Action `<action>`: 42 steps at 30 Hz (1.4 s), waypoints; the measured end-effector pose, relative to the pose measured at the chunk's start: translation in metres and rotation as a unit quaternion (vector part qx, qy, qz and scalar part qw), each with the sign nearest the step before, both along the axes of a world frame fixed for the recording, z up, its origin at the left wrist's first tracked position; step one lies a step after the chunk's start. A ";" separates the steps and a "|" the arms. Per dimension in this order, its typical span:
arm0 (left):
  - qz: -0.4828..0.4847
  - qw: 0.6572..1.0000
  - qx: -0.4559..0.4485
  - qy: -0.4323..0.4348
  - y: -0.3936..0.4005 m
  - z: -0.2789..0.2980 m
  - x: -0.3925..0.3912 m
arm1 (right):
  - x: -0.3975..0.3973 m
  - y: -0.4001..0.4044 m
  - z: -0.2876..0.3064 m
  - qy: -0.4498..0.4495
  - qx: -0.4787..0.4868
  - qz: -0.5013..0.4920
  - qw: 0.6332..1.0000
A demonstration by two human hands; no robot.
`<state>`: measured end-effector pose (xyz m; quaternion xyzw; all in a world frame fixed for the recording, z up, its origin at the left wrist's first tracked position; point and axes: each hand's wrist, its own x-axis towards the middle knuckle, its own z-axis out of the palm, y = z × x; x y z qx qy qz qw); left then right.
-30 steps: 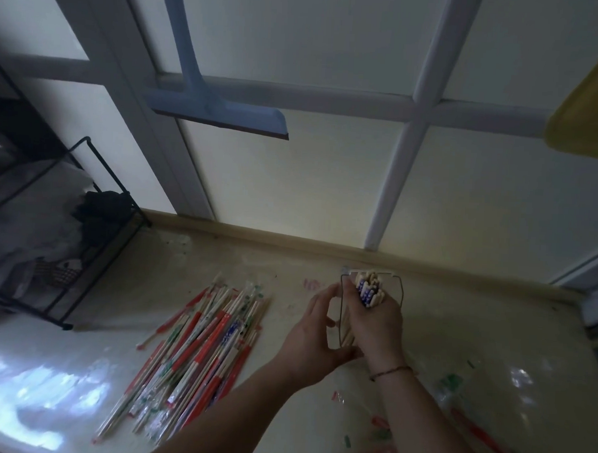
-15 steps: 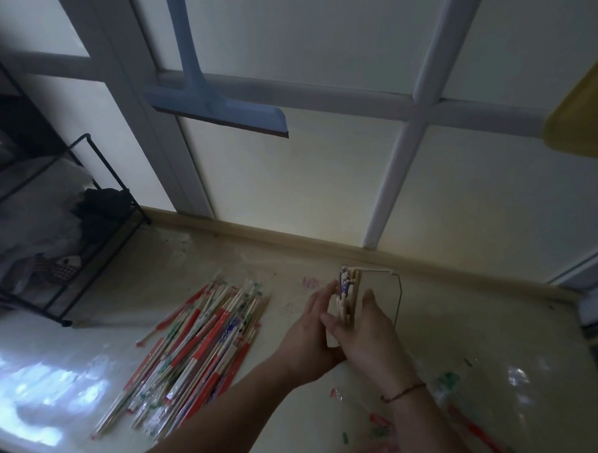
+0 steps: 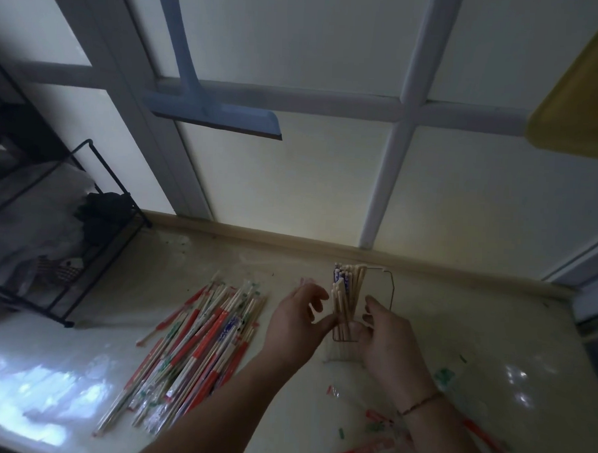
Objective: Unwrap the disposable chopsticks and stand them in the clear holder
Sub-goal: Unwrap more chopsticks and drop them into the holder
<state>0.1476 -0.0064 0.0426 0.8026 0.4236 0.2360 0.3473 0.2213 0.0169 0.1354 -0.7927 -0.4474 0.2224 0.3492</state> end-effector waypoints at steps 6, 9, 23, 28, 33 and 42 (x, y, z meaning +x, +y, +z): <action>0.006 1.000 -0.003 0.019 -0.009 -0.001 -0.014 | 0.053 -0.139 -0.064 -0.106 0.080 -0.075 0.988; 0.020 0.997 0.016 0.073 -0.010 -0.015 -0.046 | 0.047 -0.155 -0.076 -0.089 0.175 -0.096 0.976; 0.081 0.926 0.083 0.359 -0.003 -0.069 -0.171 | -0.058 -0.082 -0.110 0.060 -0.123 0.167 0.976; 0.087 0.934 0.071 0.338 -0.003 -0.072 -0.175 | -0.094 -0.047 -0.155 0.096 -0.277 0.109 0.950; 0.087 0.955 0.021 0.281 0.012 -0.068 -0.183 | -0.122 -0.024 -0.164 0.029 -0.258 0.007 0.966; 0.096 0.960 -0.001 0.264 0.023 -0.077 -0.196 | -0.125 -0.017 -0.173 0.011 -0.280 -0.012 0.960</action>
